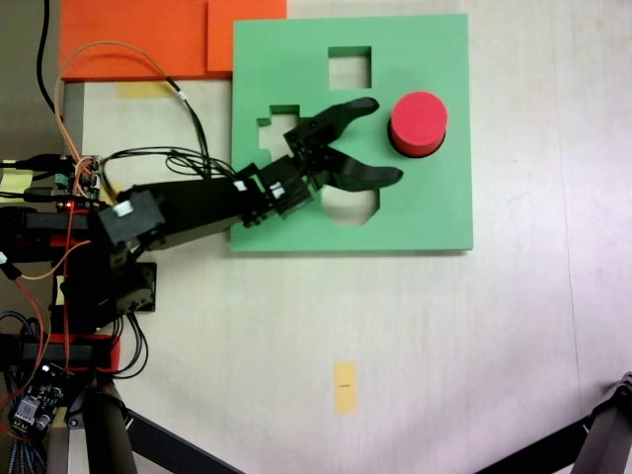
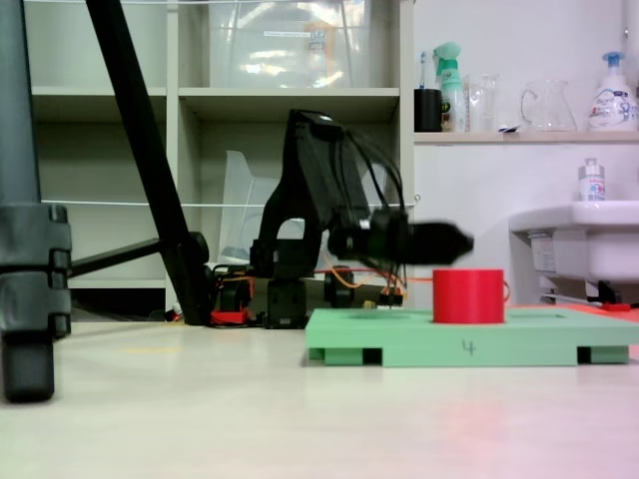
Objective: Put the cylinder block into the corresponding hole
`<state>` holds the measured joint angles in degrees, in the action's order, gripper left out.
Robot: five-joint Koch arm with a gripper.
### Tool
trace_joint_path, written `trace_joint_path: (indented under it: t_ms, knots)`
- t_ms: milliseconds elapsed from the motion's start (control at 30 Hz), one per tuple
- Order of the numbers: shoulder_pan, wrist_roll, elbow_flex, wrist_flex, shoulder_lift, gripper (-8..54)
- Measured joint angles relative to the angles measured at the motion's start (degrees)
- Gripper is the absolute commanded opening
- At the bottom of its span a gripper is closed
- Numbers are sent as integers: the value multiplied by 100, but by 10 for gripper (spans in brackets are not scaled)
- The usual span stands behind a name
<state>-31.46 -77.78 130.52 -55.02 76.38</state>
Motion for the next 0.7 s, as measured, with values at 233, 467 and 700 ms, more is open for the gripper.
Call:
trace_joint_path:
  t_ms: [233, 467, 700]
  knots:
    - [510, 2874, 1178, 3428, 3313, 356]
    - [1749, 5247, 1986, 5388, 5229, 358]
    - [2584, 6583, 2927, 6469, 5238, 367]
